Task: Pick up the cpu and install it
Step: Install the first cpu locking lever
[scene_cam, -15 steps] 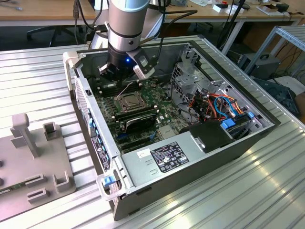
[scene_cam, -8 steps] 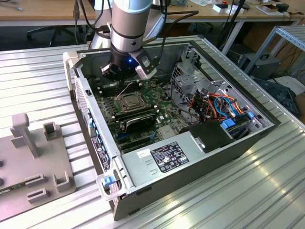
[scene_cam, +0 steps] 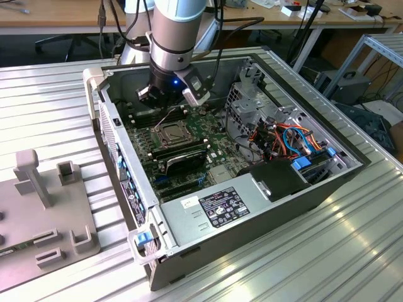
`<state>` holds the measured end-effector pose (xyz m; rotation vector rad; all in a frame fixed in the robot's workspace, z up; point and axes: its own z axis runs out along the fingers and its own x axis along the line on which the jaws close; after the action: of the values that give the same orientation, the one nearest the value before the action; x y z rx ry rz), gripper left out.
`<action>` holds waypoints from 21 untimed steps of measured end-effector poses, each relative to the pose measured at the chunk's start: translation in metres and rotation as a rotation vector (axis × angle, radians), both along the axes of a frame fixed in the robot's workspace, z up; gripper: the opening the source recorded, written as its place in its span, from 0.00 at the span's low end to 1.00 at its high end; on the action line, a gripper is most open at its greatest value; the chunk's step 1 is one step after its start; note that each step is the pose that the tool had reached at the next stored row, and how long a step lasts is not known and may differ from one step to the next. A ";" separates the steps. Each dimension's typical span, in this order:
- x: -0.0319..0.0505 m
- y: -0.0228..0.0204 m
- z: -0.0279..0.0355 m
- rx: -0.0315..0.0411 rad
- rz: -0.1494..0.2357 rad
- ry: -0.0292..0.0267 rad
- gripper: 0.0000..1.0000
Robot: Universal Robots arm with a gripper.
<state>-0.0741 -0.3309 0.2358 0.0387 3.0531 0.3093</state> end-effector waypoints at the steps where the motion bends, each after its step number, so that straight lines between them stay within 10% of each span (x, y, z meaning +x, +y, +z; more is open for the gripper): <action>1: 0.0003 0.0004 -0.0007 -0.0003 0.000 0.0001 0.11; 21: 0.0055 0.0100 -0.0060 0.0000 0.000 0.0000 0.11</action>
<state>-0.0687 -0.3209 0.2298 0.0386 3.0531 0.3092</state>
